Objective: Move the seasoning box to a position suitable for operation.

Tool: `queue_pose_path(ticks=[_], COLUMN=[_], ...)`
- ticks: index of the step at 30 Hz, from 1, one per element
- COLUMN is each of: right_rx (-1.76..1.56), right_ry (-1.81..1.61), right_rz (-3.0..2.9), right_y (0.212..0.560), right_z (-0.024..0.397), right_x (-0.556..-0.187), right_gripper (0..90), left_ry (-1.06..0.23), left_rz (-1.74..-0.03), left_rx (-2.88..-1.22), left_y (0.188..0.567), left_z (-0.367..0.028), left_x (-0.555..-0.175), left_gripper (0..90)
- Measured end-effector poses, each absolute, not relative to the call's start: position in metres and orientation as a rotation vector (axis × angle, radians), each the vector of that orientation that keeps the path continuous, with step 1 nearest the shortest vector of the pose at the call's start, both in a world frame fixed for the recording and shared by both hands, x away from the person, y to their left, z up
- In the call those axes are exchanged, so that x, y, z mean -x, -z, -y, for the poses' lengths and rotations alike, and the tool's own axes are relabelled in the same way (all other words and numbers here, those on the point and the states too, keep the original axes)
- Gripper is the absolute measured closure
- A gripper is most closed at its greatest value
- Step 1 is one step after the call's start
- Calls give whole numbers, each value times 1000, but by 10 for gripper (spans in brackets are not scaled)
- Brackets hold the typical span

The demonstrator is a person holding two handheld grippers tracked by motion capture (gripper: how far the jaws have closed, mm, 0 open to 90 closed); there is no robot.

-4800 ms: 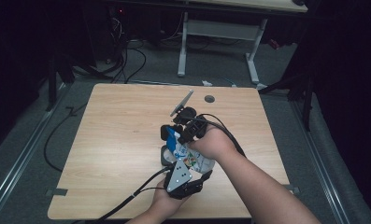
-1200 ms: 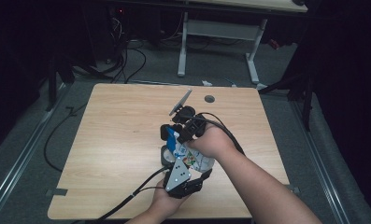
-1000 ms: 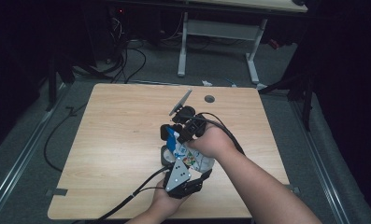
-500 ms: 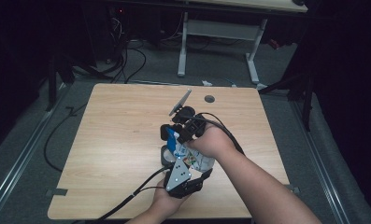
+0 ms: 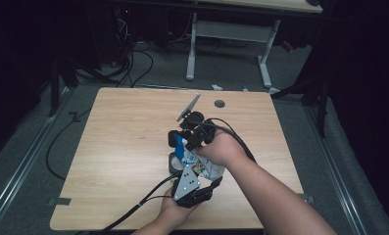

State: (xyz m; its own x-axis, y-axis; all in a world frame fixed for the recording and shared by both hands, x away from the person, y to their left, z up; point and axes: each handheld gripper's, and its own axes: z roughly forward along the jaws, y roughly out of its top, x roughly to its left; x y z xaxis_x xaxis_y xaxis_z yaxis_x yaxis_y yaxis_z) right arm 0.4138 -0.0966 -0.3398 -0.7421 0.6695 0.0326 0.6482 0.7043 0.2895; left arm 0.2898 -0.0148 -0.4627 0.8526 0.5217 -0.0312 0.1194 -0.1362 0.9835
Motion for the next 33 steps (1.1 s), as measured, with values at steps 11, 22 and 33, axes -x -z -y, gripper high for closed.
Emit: queue_pose_path(ticks=[11,22,33], right_rx=[-1108,-1107,-1094], right_ry=[-434,-439,-445], right_rz=[-2827,-2828,-2832], right_y=[339,339,340], right_z=[95,96,96], right_x=[-413,-413,-414], right_gripper=[829,829,829], left_ry=[-377,-378,-378], left_rz=[-498,-497,-498], left_rx=[-1690,-1690,-1691], left_y=[462,462,462], left_z=[14,14,14], left_x=[-290,-290,-290], left_gripper=[543,543,543])
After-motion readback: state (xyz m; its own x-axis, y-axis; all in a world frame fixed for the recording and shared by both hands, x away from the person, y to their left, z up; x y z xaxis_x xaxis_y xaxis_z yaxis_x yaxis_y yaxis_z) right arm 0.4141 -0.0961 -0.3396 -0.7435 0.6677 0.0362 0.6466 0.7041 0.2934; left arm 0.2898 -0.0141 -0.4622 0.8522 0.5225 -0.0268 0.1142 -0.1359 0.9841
